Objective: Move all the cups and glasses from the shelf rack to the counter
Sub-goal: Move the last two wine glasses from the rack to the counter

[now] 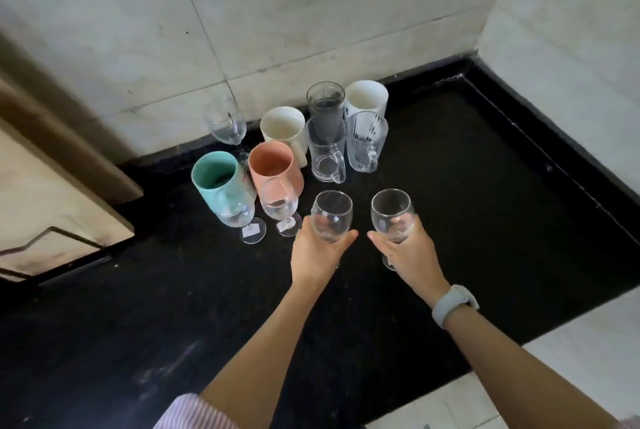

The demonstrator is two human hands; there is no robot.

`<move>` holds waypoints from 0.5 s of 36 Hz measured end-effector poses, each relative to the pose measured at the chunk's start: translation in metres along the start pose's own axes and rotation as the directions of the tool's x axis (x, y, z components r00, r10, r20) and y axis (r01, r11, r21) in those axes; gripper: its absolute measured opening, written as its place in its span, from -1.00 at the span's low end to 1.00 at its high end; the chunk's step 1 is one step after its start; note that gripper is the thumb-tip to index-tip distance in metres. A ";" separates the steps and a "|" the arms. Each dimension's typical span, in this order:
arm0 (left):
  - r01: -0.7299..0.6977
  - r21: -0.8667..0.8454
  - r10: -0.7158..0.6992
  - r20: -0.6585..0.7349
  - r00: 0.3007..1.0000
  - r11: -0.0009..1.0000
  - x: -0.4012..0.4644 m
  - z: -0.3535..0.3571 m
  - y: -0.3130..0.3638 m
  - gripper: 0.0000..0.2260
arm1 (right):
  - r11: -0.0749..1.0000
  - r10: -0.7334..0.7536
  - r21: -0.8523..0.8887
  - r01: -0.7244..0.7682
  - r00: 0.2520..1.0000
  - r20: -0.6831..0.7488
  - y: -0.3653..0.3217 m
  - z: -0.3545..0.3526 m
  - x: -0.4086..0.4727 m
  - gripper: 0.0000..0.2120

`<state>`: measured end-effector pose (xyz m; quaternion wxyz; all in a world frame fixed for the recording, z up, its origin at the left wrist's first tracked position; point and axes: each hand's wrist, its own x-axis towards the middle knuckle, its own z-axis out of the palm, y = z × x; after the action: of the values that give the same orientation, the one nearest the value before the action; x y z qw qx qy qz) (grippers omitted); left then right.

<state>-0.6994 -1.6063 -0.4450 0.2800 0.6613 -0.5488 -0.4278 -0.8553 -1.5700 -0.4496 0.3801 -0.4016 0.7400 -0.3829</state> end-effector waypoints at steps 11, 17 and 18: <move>-0.008 -0.093 -0.002 -0.098 0.995 0.996 0.060 0.030 -0.003 -0.50 | 0.996 -0.048 0.074 0.046 0.998 0.036 0.007 0.019 0.076 -0.48; -0.029 -0.124 0.013 -0.128 0.992 0.992 0.077 0.034 0.000 -0.62 | 0.993 -0.064 0.103 0.057 0.996 0.067 0.002 0.030 0.095 -0.55; -0.030 -0.133 0.012 -0.134 0.991 0.991 0.079 0.034 0.000 -0.63 | 0.992 -0.066 0.111 0.058 0.995 0.072 0.001 0.031 0.097 -0.56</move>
<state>-0.7261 -1.6788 -0.4818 0.3646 0.6619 -0.5058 -0.4161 -0.8663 -1.6636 -0.4882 0.4171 -0.4173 0.6902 -0.4190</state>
